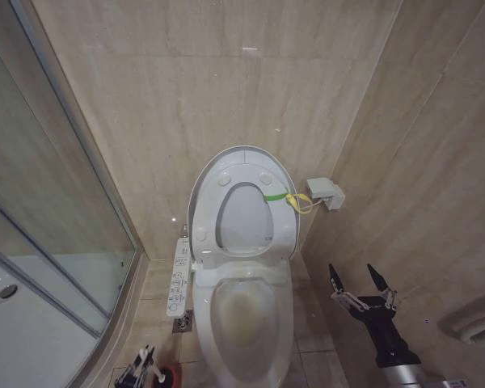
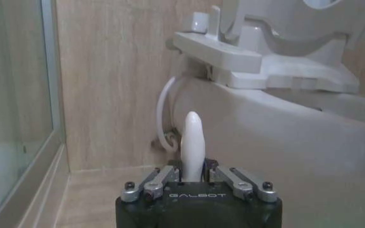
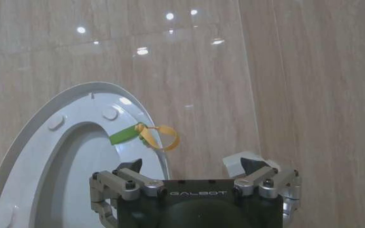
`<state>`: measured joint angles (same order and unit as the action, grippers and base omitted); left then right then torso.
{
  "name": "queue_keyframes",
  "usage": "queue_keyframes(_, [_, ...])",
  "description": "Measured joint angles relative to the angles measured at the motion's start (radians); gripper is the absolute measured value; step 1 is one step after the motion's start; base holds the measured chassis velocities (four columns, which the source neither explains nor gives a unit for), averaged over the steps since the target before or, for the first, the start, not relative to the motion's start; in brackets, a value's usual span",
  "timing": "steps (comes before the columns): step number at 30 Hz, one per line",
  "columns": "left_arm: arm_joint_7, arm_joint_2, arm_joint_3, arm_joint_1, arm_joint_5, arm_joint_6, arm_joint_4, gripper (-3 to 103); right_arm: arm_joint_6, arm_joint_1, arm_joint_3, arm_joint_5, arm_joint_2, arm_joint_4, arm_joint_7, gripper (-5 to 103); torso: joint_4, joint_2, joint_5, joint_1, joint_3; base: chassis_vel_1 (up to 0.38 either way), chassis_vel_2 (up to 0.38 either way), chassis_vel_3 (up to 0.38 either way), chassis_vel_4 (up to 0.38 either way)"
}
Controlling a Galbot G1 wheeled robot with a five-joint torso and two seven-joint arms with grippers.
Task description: Open the toilet lid, clean the toilet bowl with a toilet brush, close the toilet lid, and flush.
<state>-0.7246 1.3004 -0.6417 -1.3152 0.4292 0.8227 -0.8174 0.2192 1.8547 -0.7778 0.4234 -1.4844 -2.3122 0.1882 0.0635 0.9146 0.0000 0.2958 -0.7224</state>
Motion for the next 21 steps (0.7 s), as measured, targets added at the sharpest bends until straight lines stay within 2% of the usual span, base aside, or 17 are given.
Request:
queue_keyframes(11, [-0.006, 0.014, -0.016, -0.023, -0.047, 0.000, 0.037, 21, 0.000, 0.000, 0.000, 0.000, 0.000, 0.000, 0.000, 100, 0.0001, 0.000, 0.0001, 0.000, 0.000, 0.000, 0.000, 0.000, 0.000])
queue_keyframes(21, [-0.018, 0.025, -0.025, -0.038, -0.128, 0.005, 0.077, 21, 0.000, 0.000, 0.000, 0.000, 0.000, 0.000, 0.000, 100, 0.0002, 0.000, 0.0006, 0.000, 0.000, 0.000, 0.000, 0.000, 0.000])
